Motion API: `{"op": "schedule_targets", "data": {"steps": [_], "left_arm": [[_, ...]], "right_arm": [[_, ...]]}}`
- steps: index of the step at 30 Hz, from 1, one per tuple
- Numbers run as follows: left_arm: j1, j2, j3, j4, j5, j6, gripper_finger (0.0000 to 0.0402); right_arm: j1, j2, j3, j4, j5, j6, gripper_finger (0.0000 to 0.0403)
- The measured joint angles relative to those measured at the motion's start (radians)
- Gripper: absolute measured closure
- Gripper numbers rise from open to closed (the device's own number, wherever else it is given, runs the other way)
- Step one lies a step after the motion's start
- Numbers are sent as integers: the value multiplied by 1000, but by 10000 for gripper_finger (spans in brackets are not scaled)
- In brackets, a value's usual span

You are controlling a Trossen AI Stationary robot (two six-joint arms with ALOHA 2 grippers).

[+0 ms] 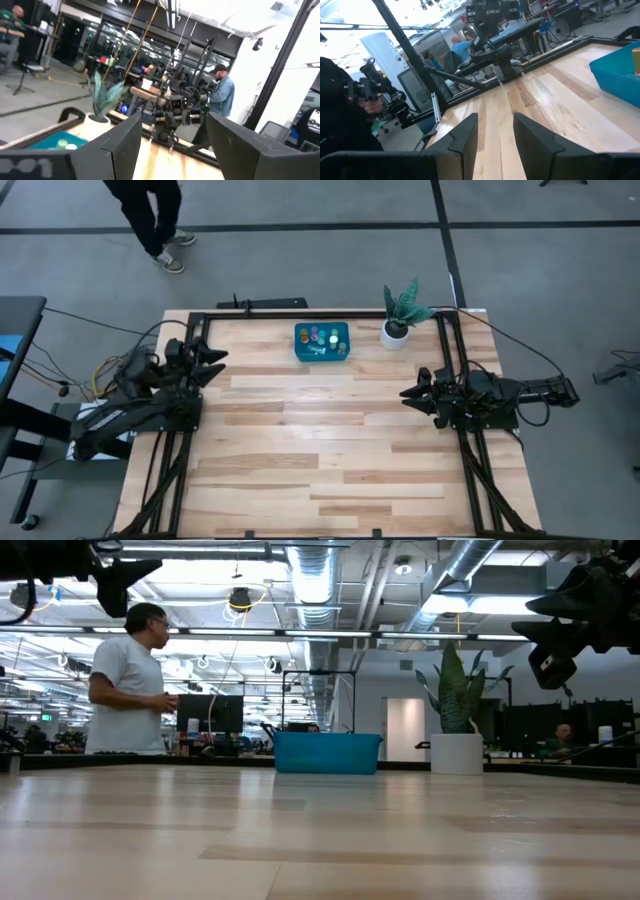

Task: Pick and place pill bottles into a basket
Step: Return to Home Position

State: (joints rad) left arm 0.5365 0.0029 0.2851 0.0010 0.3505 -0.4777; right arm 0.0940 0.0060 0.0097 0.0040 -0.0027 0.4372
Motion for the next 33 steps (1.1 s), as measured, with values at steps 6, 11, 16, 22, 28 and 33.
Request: {"op": "schedule_targets", "data": {"steps": [6, 11, 16, 22, 28, 33], "left_arm": [[0, 0, -91, 94, 31, -50, 189], [-1, 0, -167, 173, 30, -65, 189], [-1, -1, -239, 264, -12, -75, 189], [-2, 1, -274, 272, -99, -33, 189], [-2, 2, -275, 124, -233, 119, 189], [-7, 11, -272, 35, -318, 185, 189]], "right_arm": [[0, 0, 0, 0, 0, 0, 285], [0, 0, 0, 1, 0, 0, 285], [0, 0, 0, 1, 0, 0, 285], [0, 0, 0, 1, 0, 0, 285], [0, 0, 0, 2, 0, 0, 285], [0, 0, 0, 2, 1, 0, 285]]}}
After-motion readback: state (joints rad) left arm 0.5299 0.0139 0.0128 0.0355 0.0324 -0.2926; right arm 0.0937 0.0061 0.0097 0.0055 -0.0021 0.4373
